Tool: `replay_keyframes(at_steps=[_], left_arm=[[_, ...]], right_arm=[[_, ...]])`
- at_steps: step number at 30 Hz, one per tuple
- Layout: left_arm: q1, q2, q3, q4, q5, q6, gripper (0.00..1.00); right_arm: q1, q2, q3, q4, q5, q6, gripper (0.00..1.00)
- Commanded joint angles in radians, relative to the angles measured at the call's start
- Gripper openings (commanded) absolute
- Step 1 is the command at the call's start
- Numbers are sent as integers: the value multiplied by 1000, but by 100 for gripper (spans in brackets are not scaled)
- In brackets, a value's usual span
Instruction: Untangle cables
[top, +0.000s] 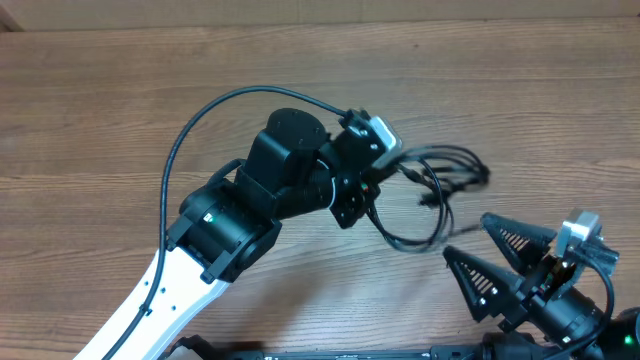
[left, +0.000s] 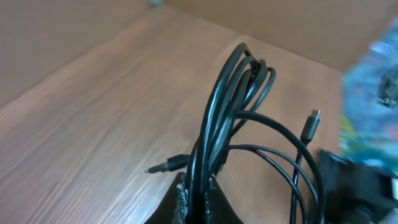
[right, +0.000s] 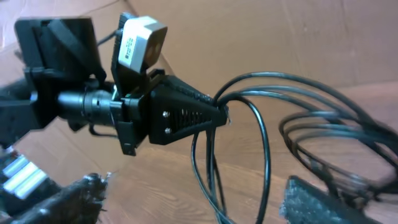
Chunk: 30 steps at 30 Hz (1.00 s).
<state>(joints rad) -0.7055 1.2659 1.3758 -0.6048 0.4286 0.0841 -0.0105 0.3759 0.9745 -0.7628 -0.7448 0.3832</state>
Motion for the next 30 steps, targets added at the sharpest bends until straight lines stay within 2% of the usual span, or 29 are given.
replay_keyframes(at_steps=[1, 6, 11, 14, 15, 16, 20, 22, 24, 27, 30], left_arm=[[-2, -18, 30, 16, 171, 105, 4], [-2, -18, 30, 48, 194, 107, 4], [-2, -18, 30, 93, 290, 107, 4], [-2, -18, 30, 122, 349, 106, 4], [-2, -18, 30, 132, 376, 106, 4], [-2, -16, 30, 139, 397, 106, 4], [-2, -4, 30, 140, 400, 106, 4], [-2, 1, 30, 141, 400, 106, 4], [-3, 8, 30, 161, 405, 98, 4], [-3, 18, 30, 199, 407, 68, 8], [-3, 22, 30, 206, 407, 68, 12]], right_arm=[[4, 1, 7, 4, -18, 13, 72], [4, 2, 7, -64, 48, 13, 67], [4, 2, 6, -112, 60, 13, 75], [4, 2, 6, -111, 63, 13, 73], [4, 2, 6, -111, 63, 13, 70], [4, 2, 6, -111, 63, 13, 62], [4, 2, 6, -111, 59, 13, 46], [4, 2, 6, -111, 49, 13, 43], [4, 2, 6, -112, 47, 13, 43], [4, 2, 6, -112, 27, 13, 56], [4, 2, 6, -112, 14, 13, 59]])
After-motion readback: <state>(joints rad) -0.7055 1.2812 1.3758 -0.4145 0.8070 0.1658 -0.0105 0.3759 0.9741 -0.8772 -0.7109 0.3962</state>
